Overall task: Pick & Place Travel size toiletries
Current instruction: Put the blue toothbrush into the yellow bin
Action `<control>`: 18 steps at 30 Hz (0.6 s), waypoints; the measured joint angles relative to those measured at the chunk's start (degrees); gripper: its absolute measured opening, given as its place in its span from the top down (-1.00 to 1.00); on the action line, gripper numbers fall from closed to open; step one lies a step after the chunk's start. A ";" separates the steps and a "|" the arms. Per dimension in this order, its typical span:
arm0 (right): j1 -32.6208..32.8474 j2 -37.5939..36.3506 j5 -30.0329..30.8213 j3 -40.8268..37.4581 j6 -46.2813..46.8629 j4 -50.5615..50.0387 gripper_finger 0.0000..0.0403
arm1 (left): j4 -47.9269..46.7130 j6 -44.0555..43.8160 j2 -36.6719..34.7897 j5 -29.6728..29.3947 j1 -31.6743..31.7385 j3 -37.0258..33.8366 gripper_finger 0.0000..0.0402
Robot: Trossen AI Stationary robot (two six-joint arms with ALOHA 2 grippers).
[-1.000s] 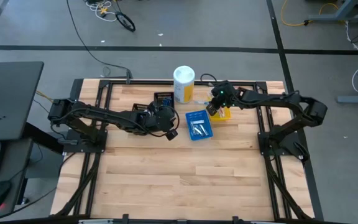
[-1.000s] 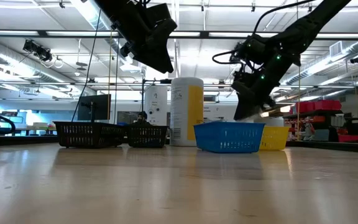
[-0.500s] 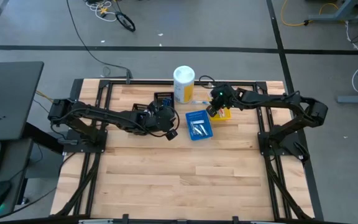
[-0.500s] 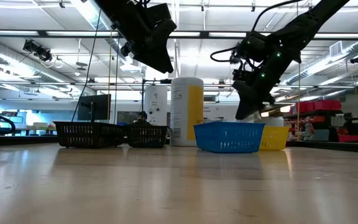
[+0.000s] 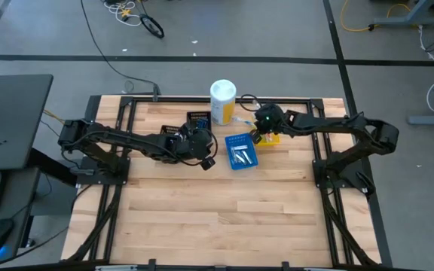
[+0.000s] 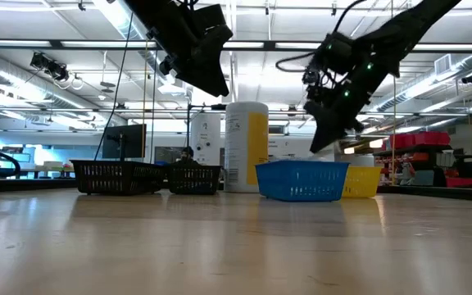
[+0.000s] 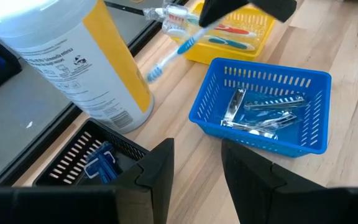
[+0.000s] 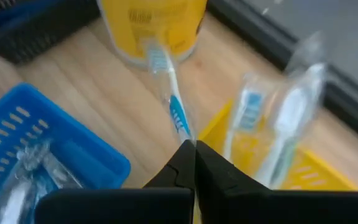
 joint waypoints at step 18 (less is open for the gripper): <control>14.28 -16.43 34.60 -4.93 22.10 -7.80 1.00 | 0.02 0.01 0.00 -0.02 0.00 0.00 0.30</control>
